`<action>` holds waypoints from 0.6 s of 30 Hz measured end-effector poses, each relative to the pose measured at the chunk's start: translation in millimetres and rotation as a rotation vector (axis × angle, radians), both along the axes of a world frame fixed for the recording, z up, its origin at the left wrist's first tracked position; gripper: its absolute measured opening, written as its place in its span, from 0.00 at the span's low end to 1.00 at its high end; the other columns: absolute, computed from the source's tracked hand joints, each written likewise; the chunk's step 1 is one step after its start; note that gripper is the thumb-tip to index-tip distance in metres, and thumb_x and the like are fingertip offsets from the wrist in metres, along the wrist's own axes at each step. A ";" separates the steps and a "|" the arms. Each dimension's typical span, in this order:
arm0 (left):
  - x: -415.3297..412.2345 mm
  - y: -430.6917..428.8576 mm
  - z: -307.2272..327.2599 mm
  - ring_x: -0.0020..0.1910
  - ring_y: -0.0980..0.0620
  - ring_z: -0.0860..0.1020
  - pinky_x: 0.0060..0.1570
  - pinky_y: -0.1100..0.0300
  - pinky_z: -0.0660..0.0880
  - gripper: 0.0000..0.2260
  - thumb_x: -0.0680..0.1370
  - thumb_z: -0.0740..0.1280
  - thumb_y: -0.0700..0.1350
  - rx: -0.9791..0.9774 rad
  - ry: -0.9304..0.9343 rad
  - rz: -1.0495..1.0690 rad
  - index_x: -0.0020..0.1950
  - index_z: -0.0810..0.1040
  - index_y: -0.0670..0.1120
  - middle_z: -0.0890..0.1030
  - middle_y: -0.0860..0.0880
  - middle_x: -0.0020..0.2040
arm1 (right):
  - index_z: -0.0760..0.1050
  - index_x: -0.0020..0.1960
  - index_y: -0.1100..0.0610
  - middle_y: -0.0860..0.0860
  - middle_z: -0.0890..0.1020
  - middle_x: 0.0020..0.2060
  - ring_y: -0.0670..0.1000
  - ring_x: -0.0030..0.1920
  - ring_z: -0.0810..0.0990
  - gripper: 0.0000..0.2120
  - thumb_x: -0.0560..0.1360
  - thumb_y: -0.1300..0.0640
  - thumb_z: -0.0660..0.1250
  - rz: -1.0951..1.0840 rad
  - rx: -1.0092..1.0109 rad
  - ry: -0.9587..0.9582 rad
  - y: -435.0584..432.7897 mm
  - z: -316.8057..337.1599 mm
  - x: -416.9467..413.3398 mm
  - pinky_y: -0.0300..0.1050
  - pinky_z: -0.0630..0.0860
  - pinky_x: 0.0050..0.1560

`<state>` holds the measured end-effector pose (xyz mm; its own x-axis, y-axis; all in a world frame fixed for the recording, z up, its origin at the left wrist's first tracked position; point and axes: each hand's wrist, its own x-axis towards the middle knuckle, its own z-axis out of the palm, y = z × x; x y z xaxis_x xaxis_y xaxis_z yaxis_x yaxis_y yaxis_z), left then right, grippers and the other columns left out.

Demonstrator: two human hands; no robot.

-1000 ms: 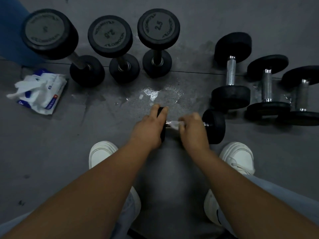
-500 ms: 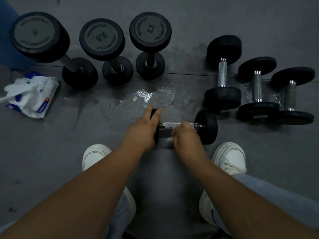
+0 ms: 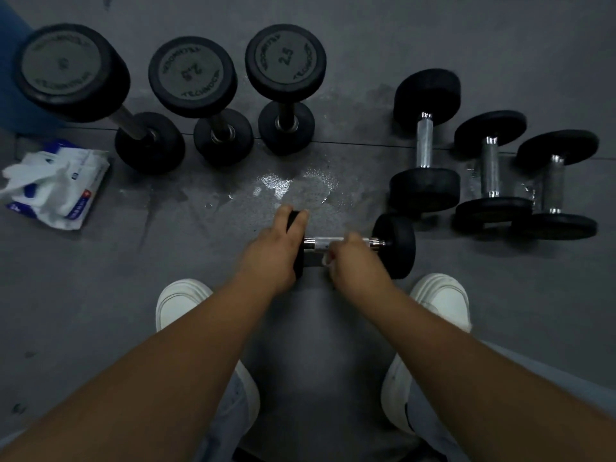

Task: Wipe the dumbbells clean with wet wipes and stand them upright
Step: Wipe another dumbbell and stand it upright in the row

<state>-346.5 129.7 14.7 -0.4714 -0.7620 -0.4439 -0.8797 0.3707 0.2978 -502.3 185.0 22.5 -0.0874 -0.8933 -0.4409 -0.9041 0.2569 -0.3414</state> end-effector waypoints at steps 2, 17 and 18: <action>1.2 0.8 0.3 0.59 0.38 0.75 0.54 0.45 0.77 0.46 0.69 0.74 0.44 0.006 -0.003 -0.017 0.78 0.49 0.53 0.46 0.48 0.77 | 0.78 0.52 0.55 0.56 0.71 0.51 0.58 0.47 0.77 0.08 0.75 0.57 0.63 -0.030 -0.071 -0.113 -2.5 -4.5 -2.4 0.49 0.76 0.49; 2.4 -17.5 12.9 0.77 0.42 0.55 0.67 0.46 0.68 0.58 0.64 0.79 0.56 -0.026 -0.137 -0.199 0.80 0.41 0.48 0.44 0.45 0.81 | 0.74 0.53 0.51 0.53 0.80 0.52 0.57 0.54 0.79 0.10 0.78 0.46 0.60 0.394 0.135 0.289 -46.1 -18.2 -31.8 0.47 0.69 0.51; 3.8 -16.9 12.7 0.78 0.43 0.55 0.68 0.47 0.67 0.58 0.64 0.78 0.57 -0.033 -0.124 -0.201 0.80 0.42 0.48 0.45 0.45 0.81 | 0.74 0.52 0.51 0.53 0.80 0.52 0.56 0.54 0.78 0.11 0.80 0.46 0.57 0.365 0.044 0.313 -40.9 -19.7 -31.5 0.48 0.68 0.52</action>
